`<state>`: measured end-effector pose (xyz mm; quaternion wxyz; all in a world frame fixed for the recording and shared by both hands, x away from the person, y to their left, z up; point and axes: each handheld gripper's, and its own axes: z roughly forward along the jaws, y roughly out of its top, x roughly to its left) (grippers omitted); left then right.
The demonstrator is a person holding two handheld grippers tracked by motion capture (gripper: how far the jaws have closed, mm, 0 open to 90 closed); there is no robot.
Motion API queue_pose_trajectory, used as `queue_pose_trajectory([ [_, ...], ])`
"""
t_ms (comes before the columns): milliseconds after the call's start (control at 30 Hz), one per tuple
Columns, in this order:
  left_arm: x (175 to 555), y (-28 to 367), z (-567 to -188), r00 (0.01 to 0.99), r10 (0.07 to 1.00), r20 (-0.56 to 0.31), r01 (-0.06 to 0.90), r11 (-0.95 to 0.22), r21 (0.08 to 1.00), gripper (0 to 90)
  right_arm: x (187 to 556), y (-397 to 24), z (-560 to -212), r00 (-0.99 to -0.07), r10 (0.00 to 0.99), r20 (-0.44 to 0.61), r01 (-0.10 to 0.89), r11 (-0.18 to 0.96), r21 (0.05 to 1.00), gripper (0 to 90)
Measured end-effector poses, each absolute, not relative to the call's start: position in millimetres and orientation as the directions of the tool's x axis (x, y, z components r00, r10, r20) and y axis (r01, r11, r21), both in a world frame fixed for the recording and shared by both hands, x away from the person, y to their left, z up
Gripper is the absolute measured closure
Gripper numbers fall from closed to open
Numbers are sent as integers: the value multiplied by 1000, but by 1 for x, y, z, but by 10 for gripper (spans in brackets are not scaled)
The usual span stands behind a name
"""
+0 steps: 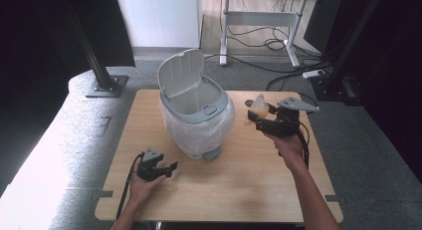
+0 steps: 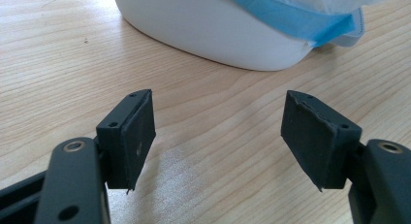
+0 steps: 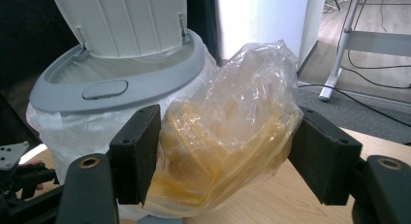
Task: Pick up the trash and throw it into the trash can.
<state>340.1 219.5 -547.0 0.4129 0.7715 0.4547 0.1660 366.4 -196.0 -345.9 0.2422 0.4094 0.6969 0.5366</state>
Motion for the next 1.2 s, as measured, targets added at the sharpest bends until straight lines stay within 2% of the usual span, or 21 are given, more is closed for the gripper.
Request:
queue_pose_trajectory([
  [1200,341,220,-547,538,834,-126,567,-246,786,278,395,-146,-320,-602,791,111,307,101,946,305],
])
